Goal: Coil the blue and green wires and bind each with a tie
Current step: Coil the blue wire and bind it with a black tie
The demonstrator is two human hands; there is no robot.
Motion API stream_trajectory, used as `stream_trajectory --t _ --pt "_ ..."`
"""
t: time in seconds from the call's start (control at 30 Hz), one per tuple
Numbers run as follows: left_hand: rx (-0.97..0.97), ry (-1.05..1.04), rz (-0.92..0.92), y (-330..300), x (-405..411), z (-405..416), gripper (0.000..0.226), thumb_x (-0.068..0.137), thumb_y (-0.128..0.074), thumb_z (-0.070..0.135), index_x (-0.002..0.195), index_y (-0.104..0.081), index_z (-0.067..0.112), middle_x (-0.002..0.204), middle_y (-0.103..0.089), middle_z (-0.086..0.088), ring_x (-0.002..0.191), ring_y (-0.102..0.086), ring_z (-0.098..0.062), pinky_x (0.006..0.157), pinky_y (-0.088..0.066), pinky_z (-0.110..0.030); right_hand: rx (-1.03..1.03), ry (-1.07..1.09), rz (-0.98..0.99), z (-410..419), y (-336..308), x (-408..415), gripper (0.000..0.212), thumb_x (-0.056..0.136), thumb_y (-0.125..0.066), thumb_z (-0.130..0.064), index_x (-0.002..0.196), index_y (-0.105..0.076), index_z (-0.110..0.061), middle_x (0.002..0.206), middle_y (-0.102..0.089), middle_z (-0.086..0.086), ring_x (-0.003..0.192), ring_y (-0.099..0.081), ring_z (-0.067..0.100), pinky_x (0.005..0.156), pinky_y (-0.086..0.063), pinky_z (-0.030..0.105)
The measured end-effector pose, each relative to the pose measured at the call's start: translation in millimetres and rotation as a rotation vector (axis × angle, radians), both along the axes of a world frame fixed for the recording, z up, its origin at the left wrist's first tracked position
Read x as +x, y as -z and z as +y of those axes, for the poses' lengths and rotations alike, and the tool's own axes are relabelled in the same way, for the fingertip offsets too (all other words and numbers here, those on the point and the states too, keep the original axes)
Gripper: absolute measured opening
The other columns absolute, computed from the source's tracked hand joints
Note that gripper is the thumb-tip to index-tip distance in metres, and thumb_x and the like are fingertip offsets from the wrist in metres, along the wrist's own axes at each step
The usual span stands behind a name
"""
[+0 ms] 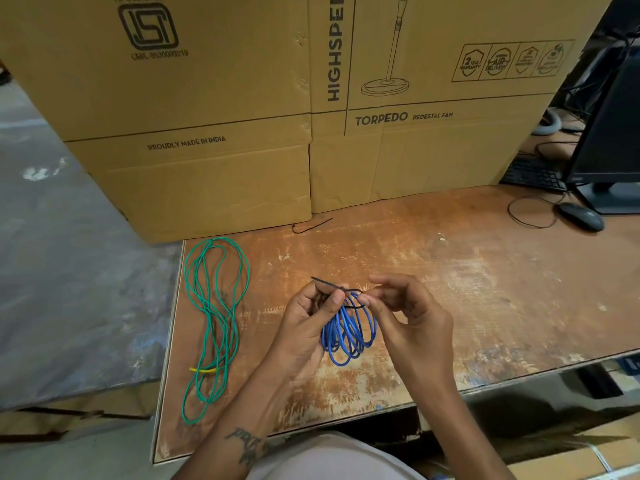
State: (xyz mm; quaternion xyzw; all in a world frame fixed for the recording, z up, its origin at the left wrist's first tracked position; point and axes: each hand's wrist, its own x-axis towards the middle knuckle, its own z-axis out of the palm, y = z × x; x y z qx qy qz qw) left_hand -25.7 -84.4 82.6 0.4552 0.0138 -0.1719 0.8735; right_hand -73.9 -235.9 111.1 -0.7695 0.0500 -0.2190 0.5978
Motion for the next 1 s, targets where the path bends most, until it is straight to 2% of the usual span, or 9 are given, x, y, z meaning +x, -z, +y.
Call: stream_trajectory --t 0.07,0.2,0.37,0.5,0.57,0.67,0.8,0.87,1.0 --pt "0.010 0.006 -0.007 1.5 0.3 -1.0 0.018 0.084 -0.074 0.015 0.097 -0.066 0.006 0.098 -0.073 -0.006 0.089 -0.068 -0.017 0.085 -0.056 -0.029 -0.120 0.006 -0.058 0.1 -0.3 0.8 0.022 0.090 -0.084 -0.009 0.108 -0.074 -0.018 0.095 -0.077 -0.010 0.089 -0.076 0.016 0.082 -0.061 0.036" --pt "-0.037 -0.007 -0.004 2.9 -1.0 -3.6 0.014 0.088 -0.071 0.014 0.097 -0.063 0.006 0.098 -0.072 -0.003 0.090 -0.066 -0.015 0.087 -0.055 -0.028 -0.637 -0.034 -0.186 -4.9 1.9 -3.4 0.013 0.100 -0.070 -0.009 0.111 -0.076 -0.012 0.104 -0.066 -0.004 0.092 -0.066 0.013 0.079 -0.055 0.028" --pt "-0.020 -0.009 -0.007 2.1 -1.3 -5.0 0.007 0.088 -0.065 0.011 0.090 -0.059 0.007 0.093 -0.070 -0.001 0.083 -0.064 -0.012 0.077 -0.057 -0.023 -0.837 -0.092 -0.183 -1.5 2.0 -2.5 0.017 0.103 -0.062 -0.013 0.117 -0.070 -0.009 0.106 -0.061 0.003 0.090 -0.062 0.023 0.072 -0.056 0.040" --pt "-0.027 0.031 0.003 6.9 -4.8 -8.9 0.008 0.089 -0.071 0.013 0.091 -0.064 0.008 0.089 -0.067 -0.007 0.081 -0.062 -0.016 0.077 -0.056 -0.026 -0.731 -0.070 -0.196 -0.4 5.3 0.0 0.012 0.101 -0.068 -0.011 0.112 -0.071 -0.010 0.104 -0.065 -0.001 0.092 -0.064 0.015 0.078 -0.054 0.031" --pt "-0.013 0.045 0.002 9.2 -4.3 -7.8 0.021 0.085 -0.077 0.018 0.098 -0.066 0.005 0.095 -0.063 -0.016 0.090 -0.060 -0.023 0.085 -0.053 -0.032 -0.545 -0.029 -0.146 0.1 4.0 -1.0 0.020 0.096 -0.076 -0.010 0.115 -0.070 -0.014 0.100 -0.071 -0.009 0.091 -0.067 0.003 0.081 -0.054 0.024" --pt "0.009 0.057 0.002 9.7 -3.0 -4.5 0.029 0.086 -0.076 0.018 0.105 -0.060 0.002 0.104 -0.059 -0.019 0.098 -0.053 -0.028 0.089 -0.049 -0.036 -0.246 -0.081 0.015 -2.2 -7.9 1.2 0.033 0.096 -0.076 -0.015 0.127 -0.067 -0.023 0.095 -0.077 -0.015 0.093 -0.074 0.003 0.083 -0.056 0.018" --pt "0.089 0.095 -0.065 10.1 0.3 1.8 0.013 0.093 -0.071 0.013 0.094 -0.060 0.007 0.098 -0.060 -0.015 0.094 -0.053 -0.028 0.091 -0.049 -0.042 -0.351 -0.229 0.135 -14.1 -14.0 15.1 0.028 0.101 -0.068 -0.042 0.128 -0.072 -0.041 0.099 -0.071 -0.016 0.097 -0.068 0.010 0.081 -0.055 0.026" --pt "0.178 0.132 -0.118 9.9 2.2 3.4 0.014 0.095 -0.071 0.017 0.091 -0.061 0.008 0.099 -0.059 -0.016 0.097 -0.052 -0.029 0.092 -0.046 -0.047 -0.401 -0.290 0.187 -16.4 -13.1 22.9 0.022 0.097 -0.070 -0.050 0.118 -0.077 -0.045 0.096 -0.064 -0.014 0.096 -0.062 0.011 0.081 -0.052 0.026" --pt "0.261 0.209 -0.187 9.4 4.9 10.6 0.007 0.096 -0.068 0.012 0.094 -0.063 0.007 0.091 -0.059 -0.008 0.090 -0.053 -0.021 0.082 -0.049 -0.032 -0.252 -0.374 0.264 -18.1 -13.7 34.2 0.008 0.092 -0.078 -0.042 0.091 -0.081 -0.035 0.089 -0.063 -0.009 0.082 -0.059 0.016 0.076 -0.051 0.027"
